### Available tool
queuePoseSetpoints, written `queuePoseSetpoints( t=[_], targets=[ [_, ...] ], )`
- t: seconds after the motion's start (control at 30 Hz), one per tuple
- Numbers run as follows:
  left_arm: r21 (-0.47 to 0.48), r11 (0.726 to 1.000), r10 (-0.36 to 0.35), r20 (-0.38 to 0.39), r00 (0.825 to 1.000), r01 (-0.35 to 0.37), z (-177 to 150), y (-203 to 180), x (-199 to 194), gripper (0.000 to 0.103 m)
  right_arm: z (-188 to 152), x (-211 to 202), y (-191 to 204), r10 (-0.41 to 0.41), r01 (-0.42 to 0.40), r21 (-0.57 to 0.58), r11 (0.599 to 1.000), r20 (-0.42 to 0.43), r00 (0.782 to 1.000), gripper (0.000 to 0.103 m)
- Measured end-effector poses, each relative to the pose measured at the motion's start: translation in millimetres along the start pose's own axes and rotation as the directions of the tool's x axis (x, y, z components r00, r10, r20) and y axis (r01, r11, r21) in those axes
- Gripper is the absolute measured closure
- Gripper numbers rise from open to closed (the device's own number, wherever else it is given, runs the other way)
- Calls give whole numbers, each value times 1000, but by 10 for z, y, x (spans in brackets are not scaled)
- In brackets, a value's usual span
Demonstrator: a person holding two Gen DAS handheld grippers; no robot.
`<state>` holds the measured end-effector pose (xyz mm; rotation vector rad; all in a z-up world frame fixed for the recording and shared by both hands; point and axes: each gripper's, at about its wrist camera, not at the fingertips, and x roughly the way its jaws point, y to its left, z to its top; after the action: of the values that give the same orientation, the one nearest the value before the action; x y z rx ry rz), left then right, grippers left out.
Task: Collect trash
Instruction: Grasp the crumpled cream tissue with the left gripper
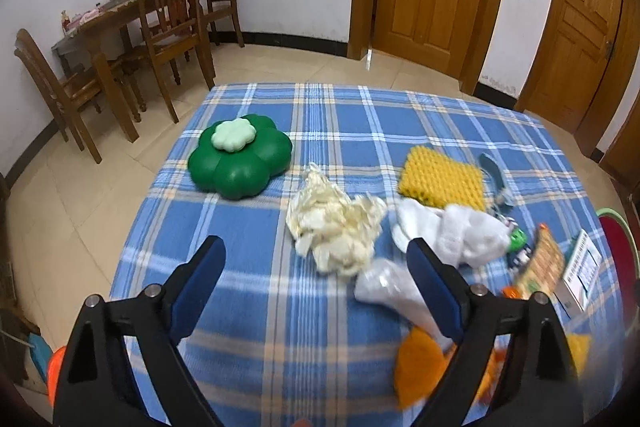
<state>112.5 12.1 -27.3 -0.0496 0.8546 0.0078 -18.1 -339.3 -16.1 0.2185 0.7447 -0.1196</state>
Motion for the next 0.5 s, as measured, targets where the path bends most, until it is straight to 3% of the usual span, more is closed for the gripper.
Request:
queuePoseSetpoints(
  t=[0.2, 0.27, 0.33, 0.4, 0.5],
  targets=[
    [-27, 999, -48, -65, 997, 46, 68, 49, 312, 18, 36, 162, 51, 14, -14, -3, 1000, -48, 999, 0],
    [-30, 997, -78, -68, 995, 76, 90, 59, 380, 32, 44, 210, 87, 13, -14, -9, 1000, -66, 998, 0],
    [-47, 992, -123, -103, 987, 119, 78, 82, 466, 37, 48, 253, 130, 4, -5, -14, 1000, -83, 997, 0],
    [-65, 984, -172, -112, 979, 165, 53, 83, 508, 48, 54, 290, 173, 0, -2, -19, 1000, -97, 995, 0],
    [-36, 983, -183, -87, 979, 181, 60, 87, 493, 57, 60, 335, 242, -3, 0, -30, 1000, -108, 994, 0]
  ],
)
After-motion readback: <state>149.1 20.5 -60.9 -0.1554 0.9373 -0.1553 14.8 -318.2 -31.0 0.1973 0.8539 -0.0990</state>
